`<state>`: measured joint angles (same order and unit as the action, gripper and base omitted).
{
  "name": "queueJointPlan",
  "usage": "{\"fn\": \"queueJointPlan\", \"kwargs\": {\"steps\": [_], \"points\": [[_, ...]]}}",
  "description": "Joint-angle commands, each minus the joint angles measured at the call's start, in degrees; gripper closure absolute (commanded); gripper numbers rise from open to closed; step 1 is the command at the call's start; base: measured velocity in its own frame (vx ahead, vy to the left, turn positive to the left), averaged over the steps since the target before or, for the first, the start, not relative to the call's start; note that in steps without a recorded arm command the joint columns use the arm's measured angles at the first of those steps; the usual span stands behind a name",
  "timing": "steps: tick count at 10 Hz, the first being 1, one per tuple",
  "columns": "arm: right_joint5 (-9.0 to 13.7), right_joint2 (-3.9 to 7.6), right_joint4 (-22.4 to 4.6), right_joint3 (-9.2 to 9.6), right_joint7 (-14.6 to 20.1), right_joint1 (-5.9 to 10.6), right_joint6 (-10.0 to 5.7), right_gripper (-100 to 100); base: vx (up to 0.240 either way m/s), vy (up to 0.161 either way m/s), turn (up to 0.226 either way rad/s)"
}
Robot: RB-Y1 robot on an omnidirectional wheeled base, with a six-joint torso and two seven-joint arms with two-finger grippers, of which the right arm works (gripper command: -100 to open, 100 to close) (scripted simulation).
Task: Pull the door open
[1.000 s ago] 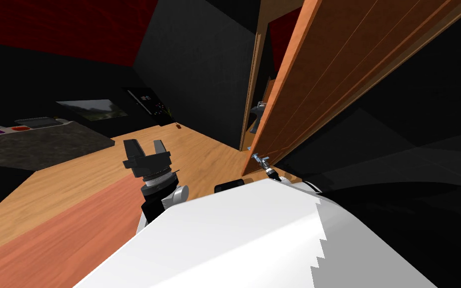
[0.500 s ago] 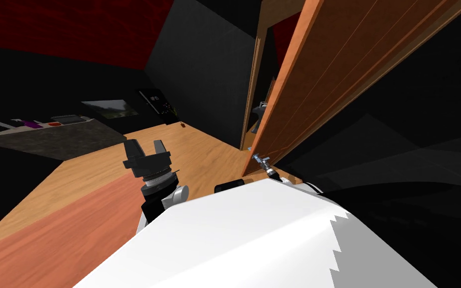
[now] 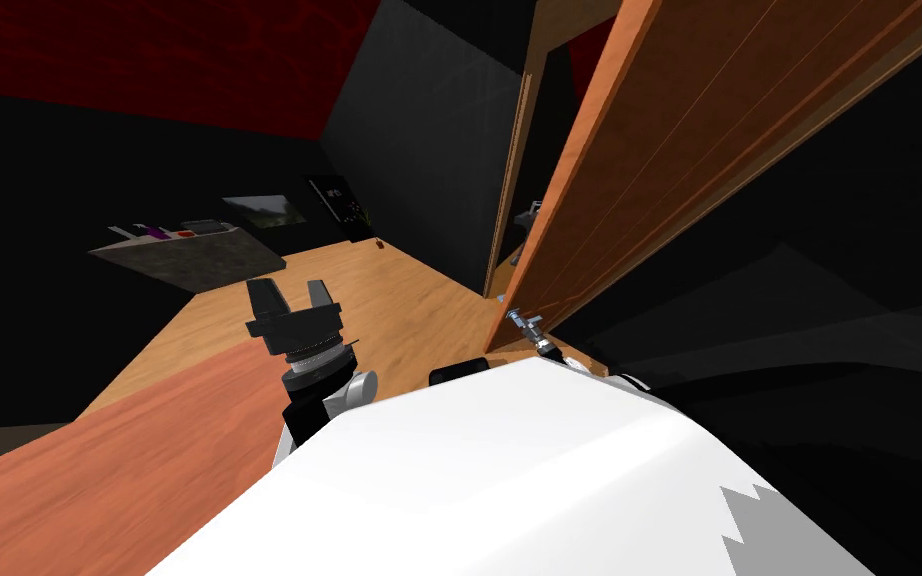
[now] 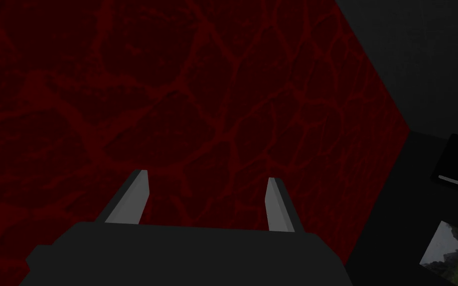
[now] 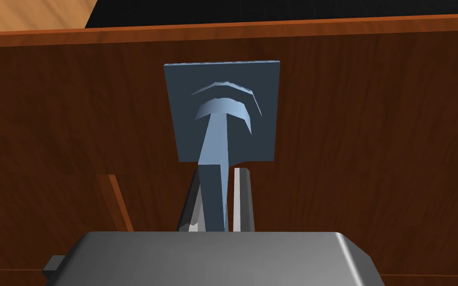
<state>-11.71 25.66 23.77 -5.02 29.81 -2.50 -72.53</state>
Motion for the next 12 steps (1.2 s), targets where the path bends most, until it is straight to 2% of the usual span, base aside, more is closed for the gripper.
{"fn": "queueJointPlan", "kwargs": {"steps": [1, 2, 3, 6, 7, 9, 10, 12], "points": [[-0.1, 0.29, -2.9, 0.08, -0.6, 2.86, -2.86, 100, -0.15, -0.067, 0.045], [-0.1, 0.29, 0.3, 0.08, -0.6, 1.87, -1.19, 100, -0.064, -0.018, -0.001], [-0.1, 0.29, -0.4, 0.08, -0.6, 2.72, -1.62, 100, -0.007, 0.005, -0.021], [-0.1, 0.29, 0.4, 0.08, -0.6, 3.4, -2.01, 100, 0.016, 0.007, -0.002], [-0.1, 0.29, -3.6, 0.08, -0.6, 3.57, -3.61, 100, 0.017, -0.001, 0.026], [-0.1, 0.29, -7.3, 0.08, -0.6, 3.57, -3.61, 100, 0.013, -0.003, 0.008], [-0.2, 0.01, -2.2, -0.06, -0.4, 1.35, -1.95, 100, -0.087, -0.047, 0.158], [-0.2, 0.14, -2.7, -0.24, -0.3, 1.0, -2.5, 100, -0.153, -0.08, 0.157]]}}
